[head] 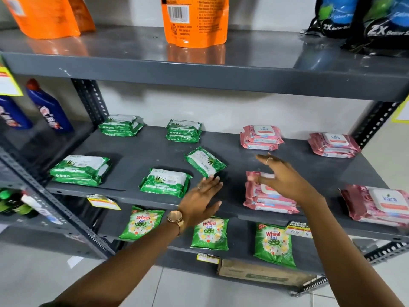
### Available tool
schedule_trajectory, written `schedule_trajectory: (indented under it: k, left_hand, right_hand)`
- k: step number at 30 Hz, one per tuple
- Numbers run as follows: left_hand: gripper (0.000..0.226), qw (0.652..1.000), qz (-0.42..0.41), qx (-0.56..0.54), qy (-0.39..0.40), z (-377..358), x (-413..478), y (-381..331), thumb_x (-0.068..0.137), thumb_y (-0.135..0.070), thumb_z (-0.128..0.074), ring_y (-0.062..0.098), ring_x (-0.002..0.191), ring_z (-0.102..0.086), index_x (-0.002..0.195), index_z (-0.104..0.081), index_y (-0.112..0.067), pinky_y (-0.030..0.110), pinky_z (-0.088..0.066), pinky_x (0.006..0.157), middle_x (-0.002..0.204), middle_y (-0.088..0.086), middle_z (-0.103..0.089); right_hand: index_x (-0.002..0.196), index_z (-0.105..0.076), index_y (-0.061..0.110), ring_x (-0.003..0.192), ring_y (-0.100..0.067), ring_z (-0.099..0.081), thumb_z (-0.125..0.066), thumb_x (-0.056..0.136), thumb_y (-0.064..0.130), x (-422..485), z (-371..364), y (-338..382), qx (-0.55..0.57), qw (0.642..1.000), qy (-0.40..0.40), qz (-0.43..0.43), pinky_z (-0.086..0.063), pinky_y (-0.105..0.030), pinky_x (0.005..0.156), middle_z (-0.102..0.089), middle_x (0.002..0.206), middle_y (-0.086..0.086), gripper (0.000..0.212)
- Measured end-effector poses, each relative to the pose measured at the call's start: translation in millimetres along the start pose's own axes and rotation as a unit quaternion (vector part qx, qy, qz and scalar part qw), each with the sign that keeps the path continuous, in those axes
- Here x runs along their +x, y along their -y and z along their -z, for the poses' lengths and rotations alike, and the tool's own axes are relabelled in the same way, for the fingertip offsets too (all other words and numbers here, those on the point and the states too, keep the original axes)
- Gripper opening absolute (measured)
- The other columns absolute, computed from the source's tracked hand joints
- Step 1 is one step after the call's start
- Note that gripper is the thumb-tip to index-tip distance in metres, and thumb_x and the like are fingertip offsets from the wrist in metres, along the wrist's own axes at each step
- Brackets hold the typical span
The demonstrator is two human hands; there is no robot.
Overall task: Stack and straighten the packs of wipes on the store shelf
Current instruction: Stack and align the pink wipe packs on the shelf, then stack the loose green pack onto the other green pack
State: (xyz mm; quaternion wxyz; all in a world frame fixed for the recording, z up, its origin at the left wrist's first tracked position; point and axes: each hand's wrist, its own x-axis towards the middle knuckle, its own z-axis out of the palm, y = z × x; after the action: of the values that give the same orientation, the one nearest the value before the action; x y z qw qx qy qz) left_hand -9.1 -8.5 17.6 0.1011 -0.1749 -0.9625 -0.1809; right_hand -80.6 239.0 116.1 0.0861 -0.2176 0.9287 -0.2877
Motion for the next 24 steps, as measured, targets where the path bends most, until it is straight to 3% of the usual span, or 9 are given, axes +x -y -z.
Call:
schedule_trajectory:
  k: [4,7,10,14,16,19,24]
  left_hand:
    - [0.049,0.994,-0.034,0.084,-0.067,55.2,-12.0,43.0,0.096,-0.029,-0.044,0.027,0.142,-0.026,0.138,-0.041,-0.005,0.044,-0.018,0.118,0.149,0.012,-0.038]
    - [0.049,0.99,0.086,0.05,-0.096,82.2,-35.3,100.3,0.094,-0.024,-0.034,0.029,0.142,-0.025,0.138,-0.041,-0.004,0.047,-0.024,0.117,0.149,0.015,-0.038]
    - [0.041,0.969,0.216,0.032,-0.112,90.9,-62.3,159.1,0.098,-0.014,-0.039,0.029,0.142,-0.027,0.138,-0.041,-0.004,0.044,-0.03,0.115,0.148,0.016,-0.038]
    - [0.047,0.964,0.264,0.038,-0.013,85.7,-81.7,200.5,0.1,-0.019,-0.041,0.024,0.144,-0.02,0.143,-0.031,-0.005,0.038,-0.02,0.118,0.155,0.013,-0.026]
    - [0.051,0.964,0.26,0.051,0.029,80.3,-84.2,206.3,0.101,-0.027,-0.036,0.023,0.146,-0.013,0.146,-0.023,-0.006,0.037,-0.011,0.12,0.157,0.013,-0.017]
    - [0.062,0.966,0.248,0.074,0.019,76.0,-84.3,206.3,0.094,-0.038,-0.025,0.024,0.146,-0.012,0.146,-0.021,-0.005,0.039,-0.009,0.121,0.156,0.014,-0.017]
    - [0.066,0.963,0.234,0.121,0.054,73.8,-83.5,213.0,0.09,-0.038,-0.013,0.023,0.147,-0.004,0.147,-0.01,-0.005,0.038,-0.003,0.121,0.158,0.013,-0.008]
  right_hand:
    - [0.143,-0.036,0.018,0.138,-0.028,-0.035,-0.05,0.079,0.067,49.1,-27.8,36.6,-0.035,0.999,0.01,-0.003,-0.035,-0.047,0.108,-0.036,0.152,-0.008,0.081]
    - [0.126,-0.048,0.001,0.116,-0.034,-0.054,-0.056,0.087,0.052,87.6,-64.6,57.7,-0.077,0.996,0.038,-0.022,-0.048,-0.042,0.093,-0.054,0.132,-0.021,0.065]
    - [0.117,-0.051,-0.003,0.107,-0.035,-0.058,-0.061,0.083,0.052,116.5,-97.3,70.0,-0.108,0.99,0.08,-0.046,-0.048,-0.038,0.082,-0.057,0.123,-0.022,0.065]
    - [0.128,-0.045,-0.001,0.119,-0.037,-0.052,-0.069,0.073,0.056,141.9,-117.4,75.1,-0.147,0.984,0.069,-0.076,-0.046,-0.043,0.096,-0.052,0.133,-0.02,0.083]
    - [0.123,-0.049,0.0,0.114,-0.035,-0.054,-0.074,0.071,0.05,150.5,-118.7,74.4,-0.14,0.985,0.06,-0.083,-0.049,-0.042,0.091,-0.056,0.127,-0.018,0.076]
    - [0.115,-0.053,0.002,0.108,-0.033,-0.057,-0.076,0.069,0.042,156.7,-116.2,73.9,-0.111,0.989,0.051,-0.085,-0.05,-0.04,0.083,-0.06,0.118,-0.017,0.065]
    - [0.117,-0.056,0.01,0.103,-0.028,-0.06,-0.075,0.063,0.04,148.9,-113.6,101.2,-0.014,0.999,0.015,-0.026,-0.053,-0.036,0.082,-0.063,0.117,-0.01,0.065]
